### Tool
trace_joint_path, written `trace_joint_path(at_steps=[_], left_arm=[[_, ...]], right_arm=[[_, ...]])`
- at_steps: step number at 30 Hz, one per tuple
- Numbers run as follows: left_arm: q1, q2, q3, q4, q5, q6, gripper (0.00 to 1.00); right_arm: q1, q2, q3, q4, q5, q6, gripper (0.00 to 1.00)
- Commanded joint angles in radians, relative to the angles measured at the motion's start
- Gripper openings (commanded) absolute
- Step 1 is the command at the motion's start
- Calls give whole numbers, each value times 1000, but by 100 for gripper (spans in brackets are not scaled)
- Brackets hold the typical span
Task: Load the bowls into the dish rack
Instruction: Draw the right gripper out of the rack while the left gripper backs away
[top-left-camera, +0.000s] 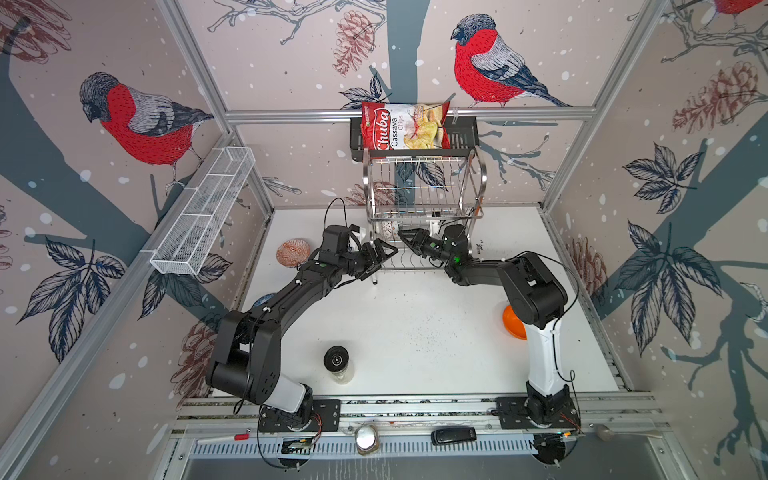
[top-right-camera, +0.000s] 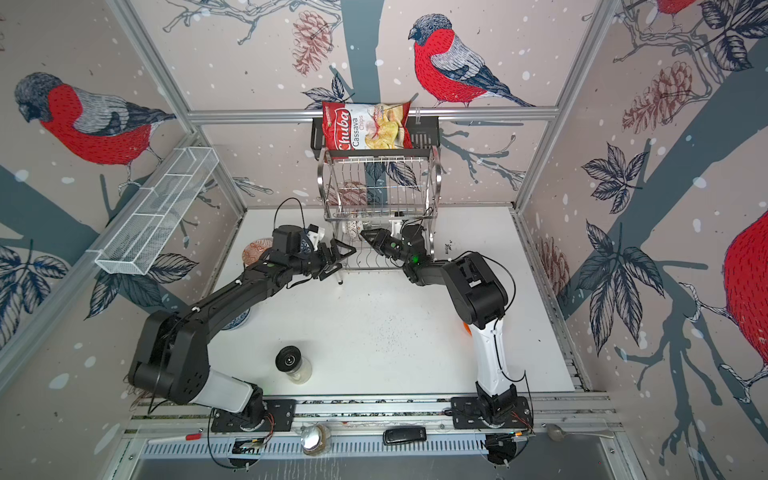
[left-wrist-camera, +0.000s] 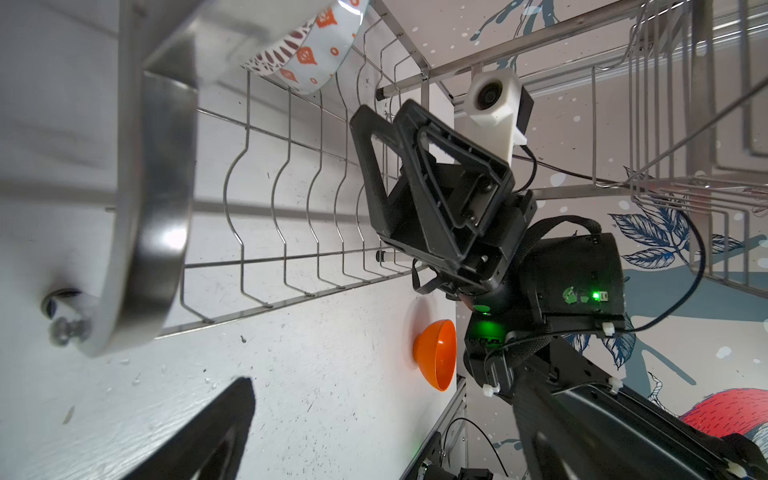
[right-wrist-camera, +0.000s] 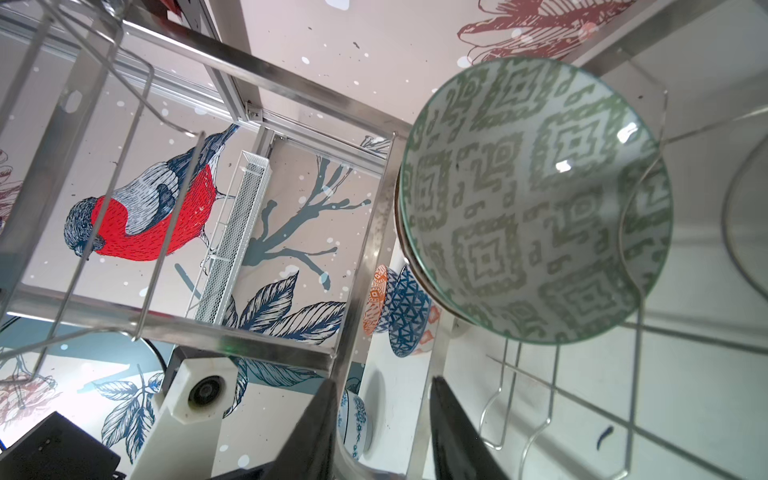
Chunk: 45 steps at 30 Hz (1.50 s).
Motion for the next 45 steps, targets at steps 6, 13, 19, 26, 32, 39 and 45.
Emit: trace_joint_path(at_steps=[6, 13, 19, 26, 32, 39, 45], left_arm=[[12, -31, -16, 5, 12, 20, 97], [14, -41, -34, 14, 11, 17, 97], [15, -34, -21, 6, 20, 22, 97], [18, -50, -27, -6, 20, 31, 97], [20, -70, -38, -4, 19, 34, 97], [2, -95, -79, 73, 18, -29, 97], [-43, -98, -86, 83, 2, -32, 97]], right_arm=[[18, -72, -92, 62, 15, -14, 40], [32, -135, -168, 66, 38, -29, 42], [38, -168, -208, 61, 41, -34, 46], [39, -222, -231, -3, 38, -79, 52], [40, -264, -226, -148, 32, -154, 62], [41, -340, -227, -322, 81, -233, 73], [53, -431, -232, -454, 144, -303, 83]])
